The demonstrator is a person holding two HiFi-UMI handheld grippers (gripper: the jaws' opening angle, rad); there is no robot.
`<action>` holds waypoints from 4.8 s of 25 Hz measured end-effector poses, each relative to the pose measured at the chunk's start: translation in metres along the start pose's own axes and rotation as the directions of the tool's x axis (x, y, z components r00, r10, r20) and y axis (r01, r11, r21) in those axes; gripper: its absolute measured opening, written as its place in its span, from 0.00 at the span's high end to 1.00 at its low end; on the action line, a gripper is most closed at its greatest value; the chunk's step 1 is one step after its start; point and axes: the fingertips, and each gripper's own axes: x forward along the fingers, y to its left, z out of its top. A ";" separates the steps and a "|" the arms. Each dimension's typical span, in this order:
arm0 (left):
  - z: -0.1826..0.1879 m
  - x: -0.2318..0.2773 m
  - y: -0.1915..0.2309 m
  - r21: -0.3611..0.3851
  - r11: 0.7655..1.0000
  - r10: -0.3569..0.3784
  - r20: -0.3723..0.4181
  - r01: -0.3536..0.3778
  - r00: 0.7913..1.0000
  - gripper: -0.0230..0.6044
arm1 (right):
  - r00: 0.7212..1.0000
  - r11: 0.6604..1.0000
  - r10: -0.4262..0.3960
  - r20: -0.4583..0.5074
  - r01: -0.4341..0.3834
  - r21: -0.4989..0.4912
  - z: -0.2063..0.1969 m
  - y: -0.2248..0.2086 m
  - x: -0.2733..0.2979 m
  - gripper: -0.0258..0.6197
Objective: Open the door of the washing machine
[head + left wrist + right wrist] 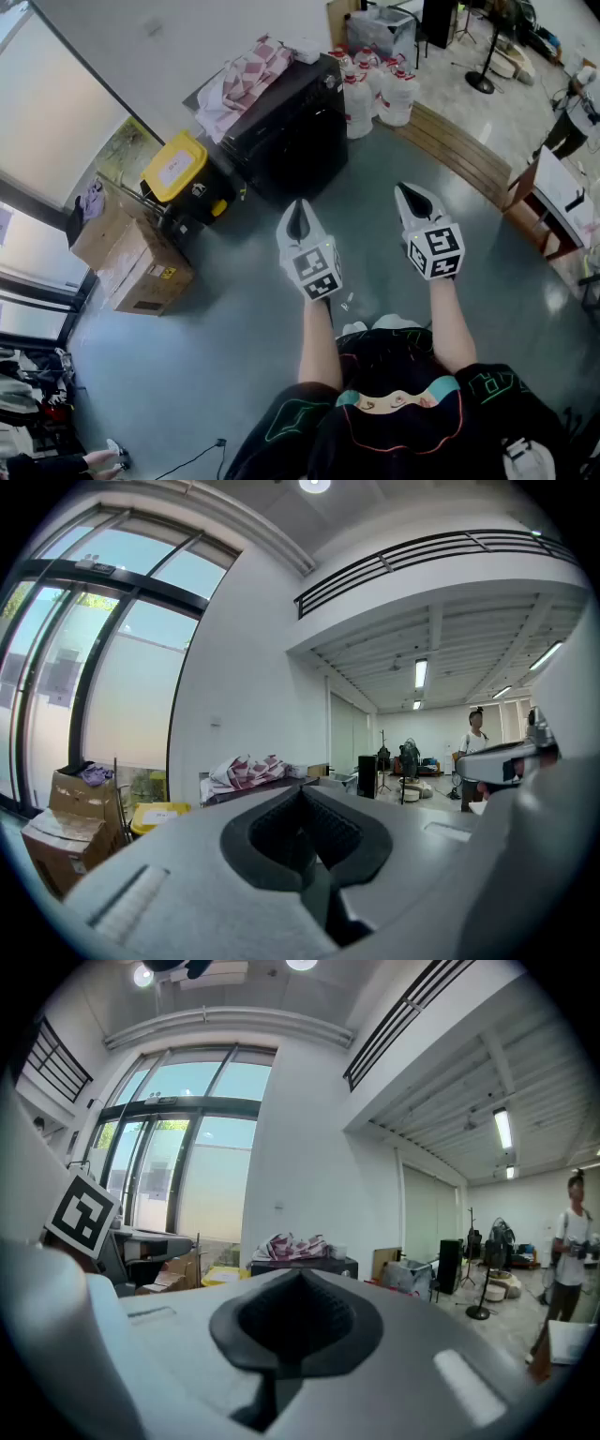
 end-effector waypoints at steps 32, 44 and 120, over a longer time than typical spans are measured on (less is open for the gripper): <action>-0.064 0.131 0.009 -0.037 0.998 0.033 -0.178 -0.040 0.984 0.95 | 0.995 0.997 -0.059 -0.086 0.063 0.043 -0.045 -0.081 0.109 0.96; -0.086 0.297 -0.047 -0.010 1.000 0.001 -0.262 -0.003 0.965 0.95 | 0.984 0.980 -0.090 -0.155 0.115 0.160 -0.078 -0.221 0.235 0.96; -0.396 0.434 0.169 0.109 0.987 0.158 -0.788 -0.119 0.595 0.67 | 0.385 0.081 0.482 -0.787 -0.914 -0.397 -0.257 0.016 0.599 0.73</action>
